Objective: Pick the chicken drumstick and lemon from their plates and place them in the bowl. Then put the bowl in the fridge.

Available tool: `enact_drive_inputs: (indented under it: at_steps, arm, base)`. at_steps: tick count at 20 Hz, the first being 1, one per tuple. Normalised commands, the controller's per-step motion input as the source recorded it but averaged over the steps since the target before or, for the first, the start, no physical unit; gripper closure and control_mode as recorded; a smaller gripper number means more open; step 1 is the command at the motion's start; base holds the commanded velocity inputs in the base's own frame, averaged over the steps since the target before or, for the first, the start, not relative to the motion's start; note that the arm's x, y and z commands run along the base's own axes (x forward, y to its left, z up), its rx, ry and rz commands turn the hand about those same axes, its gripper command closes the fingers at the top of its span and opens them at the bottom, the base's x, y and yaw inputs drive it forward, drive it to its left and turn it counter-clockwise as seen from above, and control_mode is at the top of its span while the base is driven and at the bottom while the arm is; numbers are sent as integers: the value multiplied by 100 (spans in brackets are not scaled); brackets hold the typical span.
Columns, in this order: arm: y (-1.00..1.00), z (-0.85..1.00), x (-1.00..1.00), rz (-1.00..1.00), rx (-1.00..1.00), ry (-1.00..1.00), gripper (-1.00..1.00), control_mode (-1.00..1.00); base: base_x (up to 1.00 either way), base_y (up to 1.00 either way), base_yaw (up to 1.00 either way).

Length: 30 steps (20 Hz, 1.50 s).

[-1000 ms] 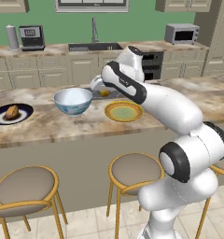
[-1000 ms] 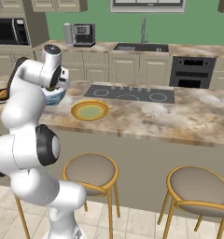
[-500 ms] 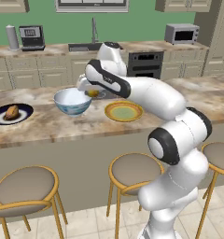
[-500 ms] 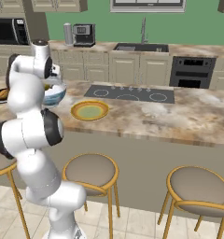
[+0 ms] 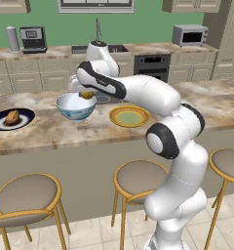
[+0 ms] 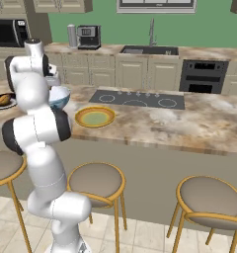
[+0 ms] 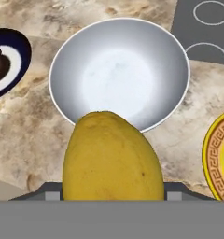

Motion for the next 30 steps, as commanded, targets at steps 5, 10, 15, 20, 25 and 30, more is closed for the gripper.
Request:
enact_drive_inputs:
  at_steps: [5, 10, 15, 20, 25, 30]
  arm:
    - [17, -24, 27, -9, 0, 0, 100, -100]
    - [6, -28, 29, -5, -1, 0, 100, -100]
    - [1, -21, 30, -2, -1, 0, 100, -100]
    - [8, -18, 33, 0, 0, 0, 100, -100]
    - [9, -30, -3, 0, 0, 5, 100, -100]
    - [8, -23, 7, 0, 0, 1, 100, -100]
  base:
    - [0, 0, 0]
    - [0, 0, 0]
    - [0, 0, 0]
    - [0, 0, 0]
    - [0, 0, 0]
    - [0, 0, 0]
